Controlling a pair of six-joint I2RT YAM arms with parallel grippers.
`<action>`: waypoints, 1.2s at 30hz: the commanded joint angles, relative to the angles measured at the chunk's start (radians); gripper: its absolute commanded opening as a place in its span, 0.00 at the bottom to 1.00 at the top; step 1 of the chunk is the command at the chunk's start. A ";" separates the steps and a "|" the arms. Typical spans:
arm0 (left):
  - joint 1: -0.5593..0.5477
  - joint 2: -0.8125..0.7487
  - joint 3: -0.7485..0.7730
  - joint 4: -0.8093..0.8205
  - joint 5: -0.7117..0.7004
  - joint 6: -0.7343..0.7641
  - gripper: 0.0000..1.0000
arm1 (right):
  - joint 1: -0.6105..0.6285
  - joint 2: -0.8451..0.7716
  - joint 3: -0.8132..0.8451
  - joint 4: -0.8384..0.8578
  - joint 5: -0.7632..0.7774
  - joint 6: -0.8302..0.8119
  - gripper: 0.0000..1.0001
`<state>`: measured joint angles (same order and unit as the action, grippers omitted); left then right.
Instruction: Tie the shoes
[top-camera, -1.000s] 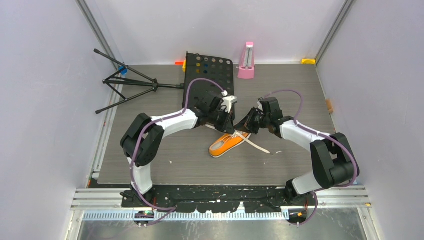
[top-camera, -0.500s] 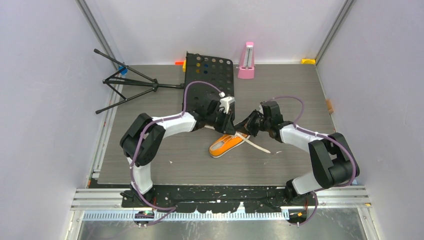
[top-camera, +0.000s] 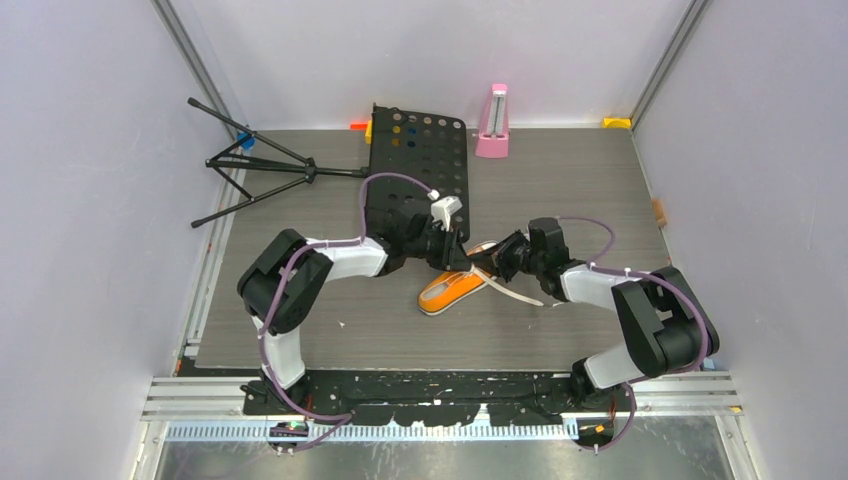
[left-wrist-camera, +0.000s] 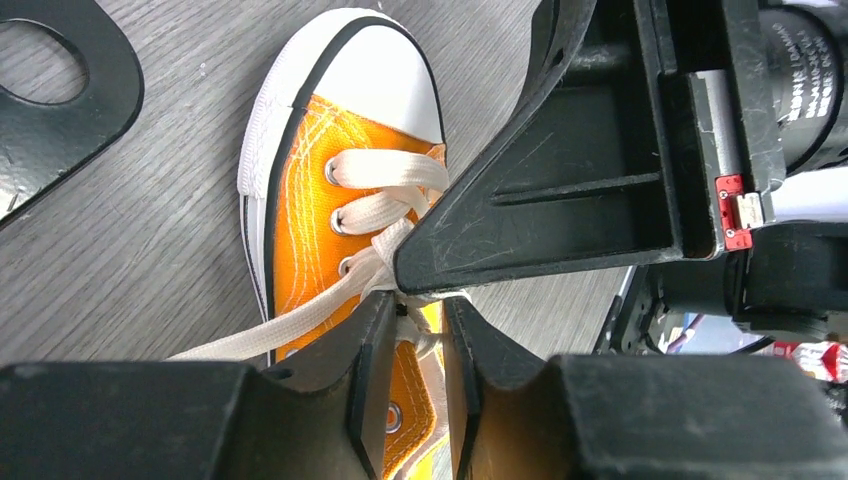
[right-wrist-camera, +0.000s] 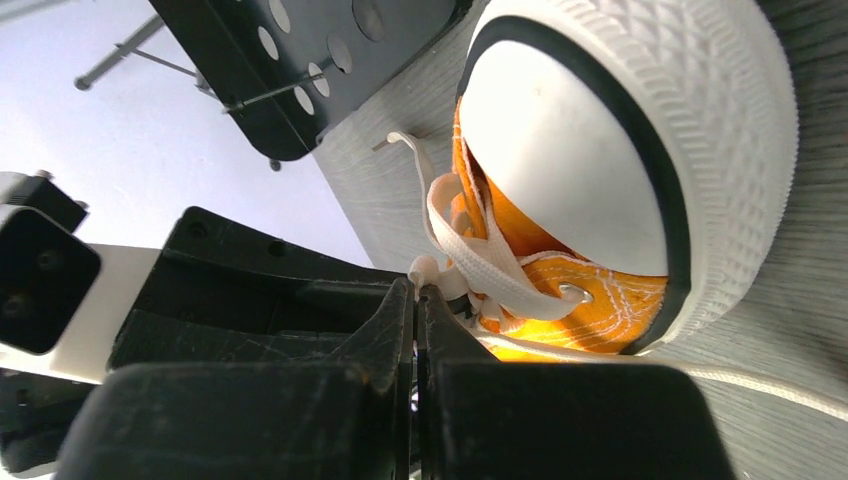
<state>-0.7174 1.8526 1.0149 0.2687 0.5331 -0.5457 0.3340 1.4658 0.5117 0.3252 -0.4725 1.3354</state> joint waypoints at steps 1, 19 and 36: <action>-0.001 -0.015 -0.029 0.183 -0.059 -0.076 0.26 | 0.013 -0.013 -0.042 0.140 -0.022 0.115 0.00; -0.002 -0.115 0.142 -0.332 -0.057 0.173 0.00 | 0.019 -0.070 0.116 -0.177 0.077 -0.244 0.00; -0.024 -0.040 0.350 -0.751 -0.034 0.416 0.00 | 0.042 -0.094 0.136 -0.243 0.121 -0.388 0.01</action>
<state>-0.7300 1.8145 1.3422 -0.4080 0.4568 -0.1722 0.3893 1.4063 0.6655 0.1139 -0.4465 1.0046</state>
